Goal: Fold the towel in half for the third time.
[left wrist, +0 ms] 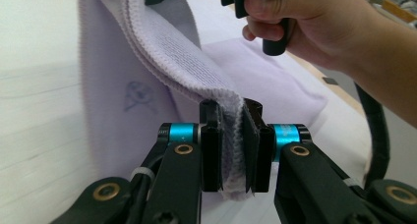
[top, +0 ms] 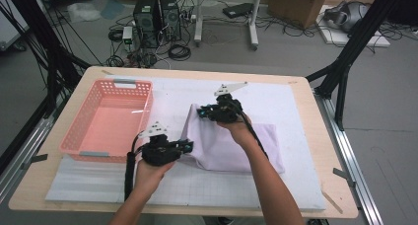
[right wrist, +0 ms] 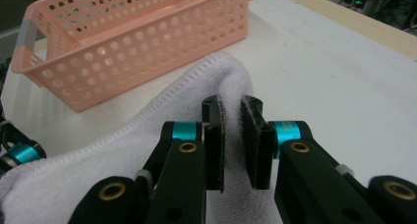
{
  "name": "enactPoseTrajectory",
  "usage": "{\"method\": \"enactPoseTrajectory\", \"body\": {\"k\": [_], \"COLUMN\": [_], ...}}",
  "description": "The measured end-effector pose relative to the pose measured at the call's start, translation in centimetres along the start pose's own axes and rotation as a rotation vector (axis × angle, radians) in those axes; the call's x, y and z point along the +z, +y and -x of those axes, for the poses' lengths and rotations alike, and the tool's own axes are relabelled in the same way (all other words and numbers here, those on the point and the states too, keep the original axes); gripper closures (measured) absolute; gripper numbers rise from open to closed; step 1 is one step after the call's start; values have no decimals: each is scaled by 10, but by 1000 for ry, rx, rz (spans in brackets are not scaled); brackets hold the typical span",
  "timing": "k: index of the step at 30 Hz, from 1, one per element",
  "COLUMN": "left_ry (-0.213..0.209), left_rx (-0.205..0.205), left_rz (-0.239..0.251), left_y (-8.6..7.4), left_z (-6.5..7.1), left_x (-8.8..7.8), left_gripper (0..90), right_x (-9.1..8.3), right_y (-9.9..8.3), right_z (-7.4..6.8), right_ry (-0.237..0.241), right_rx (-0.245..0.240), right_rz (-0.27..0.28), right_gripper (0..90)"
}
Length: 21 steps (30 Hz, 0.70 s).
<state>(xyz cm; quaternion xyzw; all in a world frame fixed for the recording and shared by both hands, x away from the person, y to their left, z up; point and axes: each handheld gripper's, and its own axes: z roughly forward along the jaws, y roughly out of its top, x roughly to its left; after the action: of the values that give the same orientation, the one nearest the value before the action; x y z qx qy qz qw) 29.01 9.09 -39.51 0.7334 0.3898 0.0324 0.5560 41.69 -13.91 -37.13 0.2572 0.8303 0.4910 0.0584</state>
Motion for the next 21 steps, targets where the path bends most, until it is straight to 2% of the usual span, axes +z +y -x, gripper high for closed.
{"method": "enactPoseTrajectory", "body": {"k": [5, 12, 15, 16, 17, 21], "left_ry": [-33, -68, -79, -79, -79, -78], "left_rx": [18, 53, 52, 52, 54, 51], "left_rz": [-41, -80, -93, -93, -102, -127], "left_y": [9, 19, 20, 20, 19, 16], "left_z": [14, 34, 41, 41, 45, 51], "left_x": [28, 60, 75, 75, 86, 107], "left_gripper": [799, 797, 797, 796, 796, 793], "right_x": [-26, -61, -74, -77, -81, -88], "right_y": [-17, -42, -50, -53, -57, -71], "right_z": [14, 29, 34, 36, 39, 48], "right_ry": [-39, -73, -94, -102, -113, -144], "right_rx": [30, 88, 97, 100, 108, 134], "right_rz": [16, 72, 74, 76, 77, 50], "right_gripper": [808, 808, 808, 808, 808, 806]}}
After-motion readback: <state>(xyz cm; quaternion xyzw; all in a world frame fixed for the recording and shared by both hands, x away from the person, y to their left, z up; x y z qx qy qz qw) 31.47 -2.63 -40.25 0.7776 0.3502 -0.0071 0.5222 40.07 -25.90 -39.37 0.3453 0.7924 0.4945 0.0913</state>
